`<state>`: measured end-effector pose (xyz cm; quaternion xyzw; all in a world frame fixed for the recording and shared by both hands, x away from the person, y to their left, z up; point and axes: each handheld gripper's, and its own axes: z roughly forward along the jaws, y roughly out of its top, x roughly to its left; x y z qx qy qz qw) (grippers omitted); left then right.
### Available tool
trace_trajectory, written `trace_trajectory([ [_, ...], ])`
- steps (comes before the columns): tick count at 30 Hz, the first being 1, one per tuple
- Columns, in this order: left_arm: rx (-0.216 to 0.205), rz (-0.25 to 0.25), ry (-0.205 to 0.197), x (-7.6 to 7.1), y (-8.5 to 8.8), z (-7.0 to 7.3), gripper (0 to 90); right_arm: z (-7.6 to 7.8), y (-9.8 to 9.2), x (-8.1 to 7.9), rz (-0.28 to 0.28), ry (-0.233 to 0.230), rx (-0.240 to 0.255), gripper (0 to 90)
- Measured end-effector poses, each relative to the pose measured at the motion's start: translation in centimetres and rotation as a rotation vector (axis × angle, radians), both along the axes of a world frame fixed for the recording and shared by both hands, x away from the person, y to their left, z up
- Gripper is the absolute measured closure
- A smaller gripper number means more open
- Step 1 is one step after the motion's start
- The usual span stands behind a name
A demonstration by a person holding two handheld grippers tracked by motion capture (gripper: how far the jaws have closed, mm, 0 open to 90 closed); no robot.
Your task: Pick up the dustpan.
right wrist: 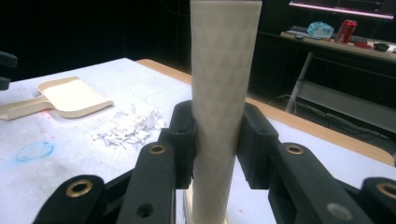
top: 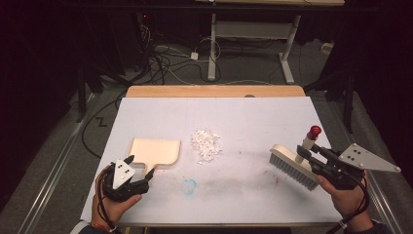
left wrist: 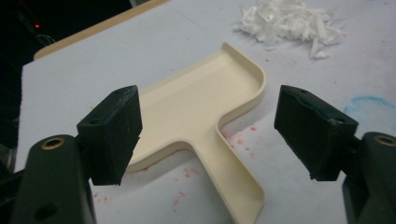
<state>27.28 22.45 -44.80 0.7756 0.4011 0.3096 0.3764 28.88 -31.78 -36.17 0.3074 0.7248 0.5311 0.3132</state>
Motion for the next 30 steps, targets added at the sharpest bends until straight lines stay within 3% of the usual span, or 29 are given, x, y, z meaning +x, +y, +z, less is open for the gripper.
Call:
trace_trajectory([
  [5,0.062,0.014,0.019,-0.1,-0.5,-0.4,20.2,-0.3,0.2,0.3,0.011,-0.006,-0.015,70.4],
  [9,0.044,0.009,0.044,-0.5,-0.2,-0.5,20.3,-0.2,0.3,0.8,0.005,-0.006,-0.004,70.4],
  [11,0.058,0.034,0.071,-0.8,-0.3,-0.6,22.5,-0.2,0.5,0.9,0.005,-0.010,-0.008,70.4],
  [13,0.100,0.099,0.124,-0.8,-0.7,-0.7,24.1,-0.3,0.7,0.9,0.012,-0.008,-0.020,70.4],
  [14,0.094,0.119,0.155,-0.9,-0.8,-0.8,24.1,-0.3,0.8,1.0,0.016,-0.011,-0.024,70.4],
  [17,0.012,0.145,0.226,-1.1,-0.8,-0.5,24.1,-0.4,1.0,1.1,0.018,-0.006,-0.030,70.4],
  [20,-0.001,0.160,0.263,-1.0,-1.1,-0.8,23.8,-0.5,1.1,1.1,0.018,-0.001,-0.035,70.4],
  [22,0.004,0.172,0.284,-0.4,-1.1,-1.4,25.0,-0.5,1.2,1.2,0.018,-0.002,-0.041,70.4],
  [26,-0.016,0.199,0.367,2.1,-0.6,-2.4,27.6,-0.5,1.3,1.4,0.018,-0.007,-0.048,70.3],
  [27,0.005,0.210,0.376,3.4,-0.4,-2.5,29.3,-0.5,1.3,1.4,0.016,-0.006,-0.049,70.3],
  [29,0.019,0.213,0.392,4.5,-0.3,-2.8,32.1,-0.7,1.2,1.5,0.016,-0.002,-0.051,70.3],
  [30,-0.008,0.202,0.399,4.9,0.0,-3.0,31.4,-0.8,1.1,1.6,0.014,0.001,-0.050,70.3],
])
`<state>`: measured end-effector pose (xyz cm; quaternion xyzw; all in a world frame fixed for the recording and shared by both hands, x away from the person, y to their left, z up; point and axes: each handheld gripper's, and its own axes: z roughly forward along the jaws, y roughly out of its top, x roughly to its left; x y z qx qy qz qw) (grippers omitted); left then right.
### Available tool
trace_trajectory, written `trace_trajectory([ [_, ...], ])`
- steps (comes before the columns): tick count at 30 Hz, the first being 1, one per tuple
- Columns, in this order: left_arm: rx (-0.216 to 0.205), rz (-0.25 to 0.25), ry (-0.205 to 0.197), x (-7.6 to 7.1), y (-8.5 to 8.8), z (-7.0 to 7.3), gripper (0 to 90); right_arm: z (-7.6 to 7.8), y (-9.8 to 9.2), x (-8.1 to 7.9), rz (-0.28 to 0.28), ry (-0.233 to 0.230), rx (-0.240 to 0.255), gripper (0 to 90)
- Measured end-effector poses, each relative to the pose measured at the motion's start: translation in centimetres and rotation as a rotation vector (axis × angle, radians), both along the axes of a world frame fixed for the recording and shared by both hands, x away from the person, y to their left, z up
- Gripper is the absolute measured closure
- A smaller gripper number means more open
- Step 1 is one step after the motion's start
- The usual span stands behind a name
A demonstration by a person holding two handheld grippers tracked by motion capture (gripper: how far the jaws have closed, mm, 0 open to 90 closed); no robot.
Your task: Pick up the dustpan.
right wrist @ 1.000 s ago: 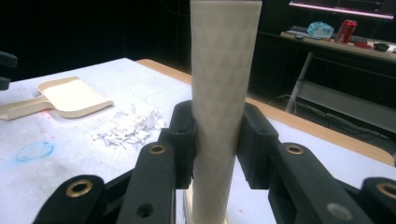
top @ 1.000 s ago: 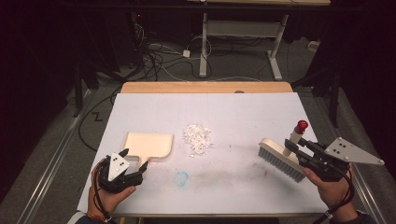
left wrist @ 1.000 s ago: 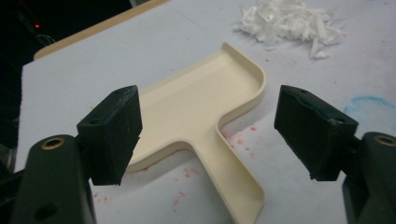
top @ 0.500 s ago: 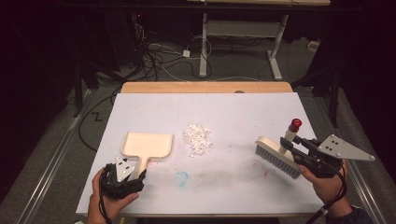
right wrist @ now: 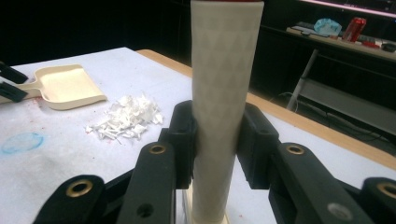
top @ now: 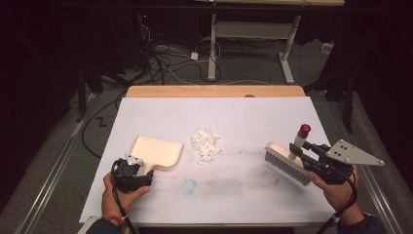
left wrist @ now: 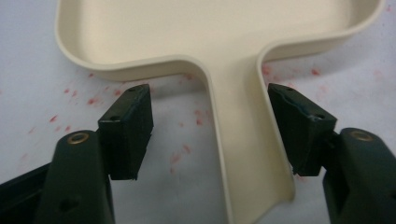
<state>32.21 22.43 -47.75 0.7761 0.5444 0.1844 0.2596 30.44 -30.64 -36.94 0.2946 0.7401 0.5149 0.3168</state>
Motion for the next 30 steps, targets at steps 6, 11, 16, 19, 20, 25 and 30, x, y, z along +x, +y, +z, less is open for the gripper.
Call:
trace_trajectory([
  [6,-0.034,-0.018,0.011,1.5,0.4,0.1,43.0,-0.1,-0.2,0.0,-0.009,0.010,0.001,70.3],
  [11,-0.031,-0.029,0.013,2.6,0.5,0.2,60.0,-0.4,-0.3,0.1,-0.012,0.021,-0.001,70.3],
  [16,-0.030,-0.062,0.043,4.1,0.7,0.5,62.9,-0.5,-0.4,0.3,-0.012,0.034,0.016,70.3],
  [19,-0.016,-0.068,0.043,4.7,0.8,0.7,63.0,-0.6,-0.4,0.4,-0.009,0.037,0.012,70.3],
  [20,0.001,-0.082,0.046,5.3,0.9,0.9,63.1,-0.6,-0.3,0.5,-0.009,0.039,0.009,70.3],
  [25,0.044,-0.143,0.028,5.7,1.4,2.7,63.2,-0.7,-0.5,0.6,-0.020,0.036,0.012,70.3],
  [30,0.077,-0.194,0.021,4.6,2.3,4.5,63.3,-0.5,-0.9,0.7,-0.048,0.030,0.020,70.3],
])
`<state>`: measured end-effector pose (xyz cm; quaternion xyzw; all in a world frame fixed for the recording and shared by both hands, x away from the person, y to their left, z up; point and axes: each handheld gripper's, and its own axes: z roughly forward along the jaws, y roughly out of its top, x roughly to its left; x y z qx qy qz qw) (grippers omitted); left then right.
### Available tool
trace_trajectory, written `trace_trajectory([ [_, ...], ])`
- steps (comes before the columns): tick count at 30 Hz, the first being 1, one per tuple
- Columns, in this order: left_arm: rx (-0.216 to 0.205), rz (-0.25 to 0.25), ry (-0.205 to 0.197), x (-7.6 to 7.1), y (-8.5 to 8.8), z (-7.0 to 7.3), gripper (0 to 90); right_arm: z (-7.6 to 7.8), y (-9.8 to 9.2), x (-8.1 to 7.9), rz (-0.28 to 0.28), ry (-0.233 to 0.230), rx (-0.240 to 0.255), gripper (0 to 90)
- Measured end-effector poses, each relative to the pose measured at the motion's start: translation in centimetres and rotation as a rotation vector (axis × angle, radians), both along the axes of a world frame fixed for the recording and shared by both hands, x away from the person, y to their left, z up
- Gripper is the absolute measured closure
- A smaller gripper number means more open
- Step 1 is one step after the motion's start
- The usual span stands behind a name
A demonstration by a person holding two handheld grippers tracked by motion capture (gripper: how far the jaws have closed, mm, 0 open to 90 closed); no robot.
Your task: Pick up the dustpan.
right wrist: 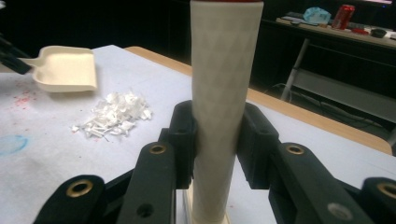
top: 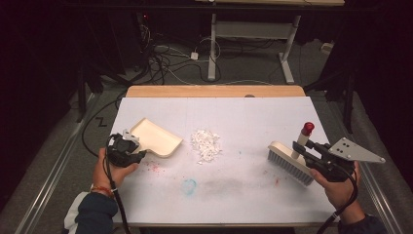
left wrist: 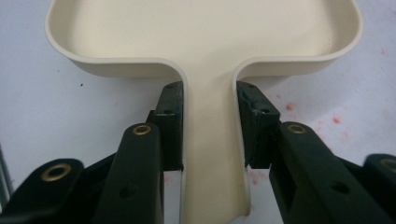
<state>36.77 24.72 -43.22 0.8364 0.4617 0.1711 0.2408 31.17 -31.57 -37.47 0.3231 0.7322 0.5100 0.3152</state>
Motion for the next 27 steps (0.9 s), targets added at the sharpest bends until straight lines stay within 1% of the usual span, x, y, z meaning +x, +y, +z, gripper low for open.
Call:
trace_trajectory([
  [2,-0.003,-0.005,0.001,-0.3,0.2,0.2,63.4,0.0,-0.1,0.0,-0.011,-0.004,0.003,70.3],
  [3,-0.006,-0.023,0.004,-0.8,0.4,0.4,63.4,0.0,-0.2,0.0,-0.016,-0.002,0.004,70.4],
  [5,-0.001,-0.034,0.008,-1.3,0.4,0.7,63.4,0.0,-0.3,0.1,-0.026,-0.001,0.009,70.3],
  [8,0.006,-0.069,0.026,-2.2,0.3,1.0,63.4,0.1,-0.2,0.3,-0.041,-0.009,0.010,70.4],
  [9,0.007,-0.081,0.032,-2.5,0.2,1.1,63.4,0.2,-0.2,0.4,-0.042,-0.011,0.009,70.4],
  [10,0.007,-0.081,0.032,-2.5,0.2,1.1,63.3,0.3,-0.2,0.6,-0.045,-0.011,0.010,70.4],
  [11,0.007,-0.105,0.049,-3.2,0.0,1.2,63.4,0.4,-0.1,0.8,-0.049,-0.017,0.017,70.4],
  [12,0.007,-0.105,0.049,-3.2,0.0,1.2,63.4,0.5,0.0,1.0,-0.051,-0.016,0.020,70.4],
  [13,0.010,-0.128,0.054,-3.8,-0.2,1.4,63.3,0.5,0.0,1.3,-0.052,-0.021,0.022,70.4],
  [14,0.009,-0.137,0.055,-4.1,-0.3,1.5,63.4,0.6,0.2,1.6,-0.059,-0.021,0.032,70.4],
  [15,0.009,-0.137,0.055,-4.1,-0.3,1.5,63.4,0.6,0.2,1.6,-0.059,-0.021,0.032,70.4],
  [16,0.002,-0.150,0.058,-4.4,-0.4,1.5,63.3,0.7,0.5,2.3,-0.062,-0.027,0.034,70.5],
  [18,0.004,-0.187,0.072,-5.0,-1.0,1.4,63.3,0.8,0.9,2.9,-0.074,-0.029,0.032,70.5],
  [19,0.004,-0.187,0.072,-5.0,-1.0,1.4,63.3,0.8,1.2,3.3,-0.077,-0.027,0.030,70.5],
  [20,0.007,-0.211,0.087,-5.4,-1.5,1.2,63.4,0.8,1.4,3.7,-0.079,-0.029,0.025,70.5],
  [22,0.016,-0.230,0.102,-5.7,-1.9,0.9,63.3,0.8,1.9,4.5,-0.082,-0.026,0.029,70.5],
  [23,0.016,-0.230,0.102,-5.7,-1.9,0.9,63.3,0.8,2.2,4.9,-0.083,-0.026,0.032,70.5],
  [24,0.014,-0.241,0.108,-6.0,-2.2,0.7,63.3,0.8,2.5,5.3,-0.085,-0.025,0.036,70.5],
  [26,0.020,-0.256,0.115,-6.2,-2.6,0.6,63.3,0.8,3.0,6.1,-0.084,-0.022,0.037,70.5],
  [27,0.023,-0.260,0.115,-6.3,-2.7,0.6,63.3,0.7,3.2,6.4,-0.088,-0.019,0.046,70.5],
])
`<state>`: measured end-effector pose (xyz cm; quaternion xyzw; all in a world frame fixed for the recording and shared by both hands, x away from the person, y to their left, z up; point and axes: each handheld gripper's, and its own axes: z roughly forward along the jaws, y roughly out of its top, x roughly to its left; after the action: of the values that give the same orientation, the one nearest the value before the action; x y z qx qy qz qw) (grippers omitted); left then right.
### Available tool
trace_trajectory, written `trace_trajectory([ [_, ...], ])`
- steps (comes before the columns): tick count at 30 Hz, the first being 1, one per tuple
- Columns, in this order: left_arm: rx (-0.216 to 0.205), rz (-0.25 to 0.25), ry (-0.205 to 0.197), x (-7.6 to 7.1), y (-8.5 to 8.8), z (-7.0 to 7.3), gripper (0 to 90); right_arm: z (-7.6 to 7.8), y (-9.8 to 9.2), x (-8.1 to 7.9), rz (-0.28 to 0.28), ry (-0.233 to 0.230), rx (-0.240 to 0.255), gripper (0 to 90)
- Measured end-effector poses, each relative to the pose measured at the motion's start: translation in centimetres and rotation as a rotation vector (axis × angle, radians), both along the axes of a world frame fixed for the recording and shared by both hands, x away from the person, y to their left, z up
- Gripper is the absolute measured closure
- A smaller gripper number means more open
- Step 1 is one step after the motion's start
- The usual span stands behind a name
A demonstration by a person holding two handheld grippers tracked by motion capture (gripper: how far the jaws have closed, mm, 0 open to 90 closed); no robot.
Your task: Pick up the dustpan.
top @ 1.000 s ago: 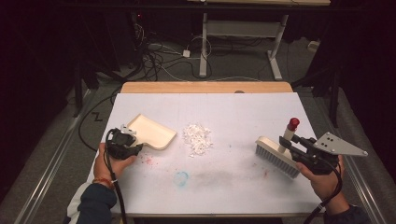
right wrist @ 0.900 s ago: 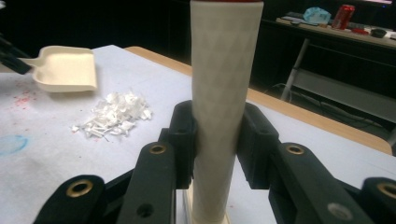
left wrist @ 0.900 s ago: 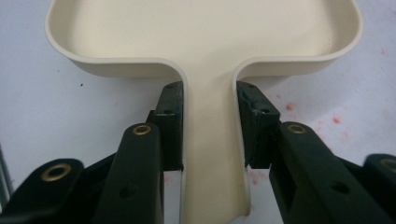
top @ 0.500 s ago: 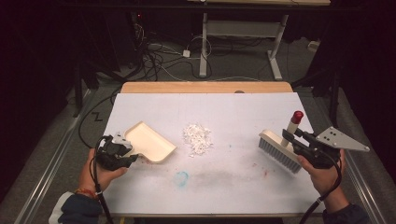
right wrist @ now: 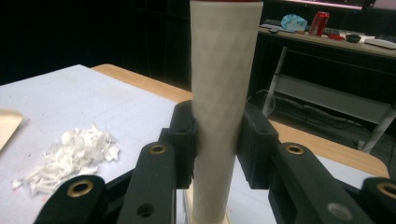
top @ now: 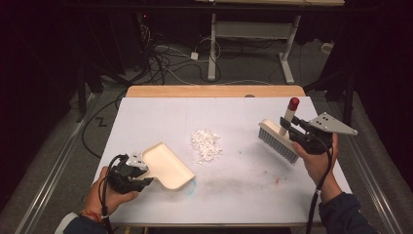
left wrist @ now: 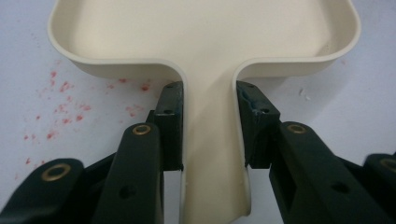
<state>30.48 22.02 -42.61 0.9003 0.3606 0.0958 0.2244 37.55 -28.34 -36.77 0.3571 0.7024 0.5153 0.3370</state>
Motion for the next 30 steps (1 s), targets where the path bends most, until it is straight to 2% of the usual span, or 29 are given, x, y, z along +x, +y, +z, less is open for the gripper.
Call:
trace_trajectory([
  [6,0.006,-0.020,0.016,0.0,-0.5,-0.4,63.2,-0.4,0.8,1.3,-0.009,0.023,0.017,70.5],
  [16,-0.002,-0.019,0.023,-0.1,-0.5,-0.5,63.2,-0.3,1.2,2.1,-0.010,0.010,0.011,70.5],
  [27,-0.012,-0.026,0.035,0.3,-0.3,-0.9,63.2,-0.1,3.6,3.8,0.015,0.003,-0.014,70.5],
  [30,-0.014,-0.024,0.045,0.4,-0.2,-1.2,63.2,0.2,4.1,4.4,0.023,0.003,0.000,70.5],
])
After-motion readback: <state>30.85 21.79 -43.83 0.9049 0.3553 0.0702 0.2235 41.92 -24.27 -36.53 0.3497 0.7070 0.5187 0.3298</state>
